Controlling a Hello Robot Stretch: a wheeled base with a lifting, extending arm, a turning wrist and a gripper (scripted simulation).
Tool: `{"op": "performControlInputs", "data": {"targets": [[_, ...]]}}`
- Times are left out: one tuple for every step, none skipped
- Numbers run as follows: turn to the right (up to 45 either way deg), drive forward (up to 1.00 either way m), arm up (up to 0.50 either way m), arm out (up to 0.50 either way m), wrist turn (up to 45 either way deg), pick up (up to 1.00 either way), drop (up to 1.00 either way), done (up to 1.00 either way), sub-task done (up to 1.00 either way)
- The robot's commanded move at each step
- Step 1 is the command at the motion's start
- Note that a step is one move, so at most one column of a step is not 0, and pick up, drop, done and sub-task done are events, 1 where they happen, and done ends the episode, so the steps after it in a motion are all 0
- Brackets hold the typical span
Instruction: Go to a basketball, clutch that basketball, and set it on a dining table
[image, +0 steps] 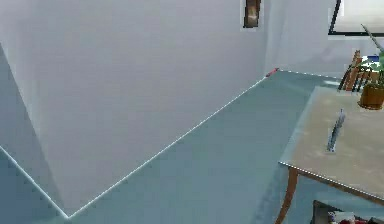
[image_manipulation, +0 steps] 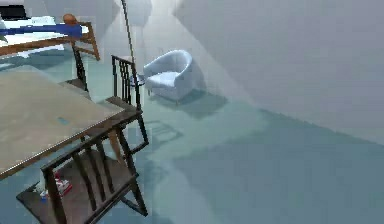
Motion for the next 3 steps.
{"op": "performControlInputs", "data": {"targets": [[0.0,1.0,0.0,0.0,0.0,0.0,0.0,0.0,0.0],[6.0,0.0,0.0,0.0,0.0,0.0,0.0,0.0,0.0],[0.0,0.05,0.0,0.0,0.0,0.0,0.0,0.0,0.0]]}}
